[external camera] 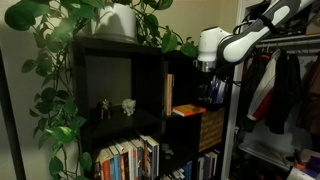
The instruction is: Move the orange book from the top middle compartment to the top right compartment
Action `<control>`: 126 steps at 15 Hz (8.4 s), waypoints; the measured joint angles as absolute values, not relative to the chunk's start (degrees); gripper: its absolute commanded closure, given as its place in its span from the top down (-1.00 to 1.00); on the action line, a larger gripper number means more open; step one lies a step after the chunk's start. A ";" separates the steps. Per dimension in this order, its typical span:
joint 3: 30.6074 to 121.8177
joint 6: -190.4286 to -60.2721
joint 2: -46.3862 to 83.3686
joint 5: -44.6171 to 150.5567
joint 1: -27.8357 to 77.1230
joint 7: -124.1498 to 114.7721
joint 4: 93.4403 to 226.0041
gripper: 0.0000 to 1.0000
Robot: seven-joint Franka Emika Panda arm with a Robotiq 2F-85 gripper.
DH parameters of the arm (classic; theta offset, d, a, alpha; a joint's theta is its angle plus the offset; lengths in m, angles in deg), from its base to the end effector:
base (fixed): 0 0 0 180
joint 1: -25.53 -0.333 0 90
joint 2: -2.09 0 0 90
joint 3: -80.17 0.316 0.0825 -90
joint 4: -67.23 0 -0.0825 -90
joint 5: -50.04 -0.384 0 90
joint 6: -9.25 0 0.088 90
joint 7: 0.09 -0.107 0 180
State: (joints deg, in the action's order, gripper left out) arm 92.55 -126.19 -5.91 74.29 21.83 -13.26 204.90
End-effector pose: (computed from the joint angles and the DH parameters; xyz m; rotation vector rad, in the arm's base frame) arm 0.4674 0.1298 0.3776 2.7844 0.4783 0.2484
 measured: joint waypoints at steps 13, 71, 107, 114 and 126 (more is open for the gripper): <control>93.61 -143.84 -2.64 107.66 22.82 -34.17 212.74 1.00; 93.72 -141.12 14.84 132.30 22.74 -48.52 195.87 -0.87; 88.67 -149.77 -13.79 112.85 26.88 -59.36 215.30 -0.93; 85.57 -148.92 -26.89 122.18 36.04 -71.16 222.04 -0.93; 85.97 -146.69 -27.35 144.03 45.92 -104.10 222.35 -0.93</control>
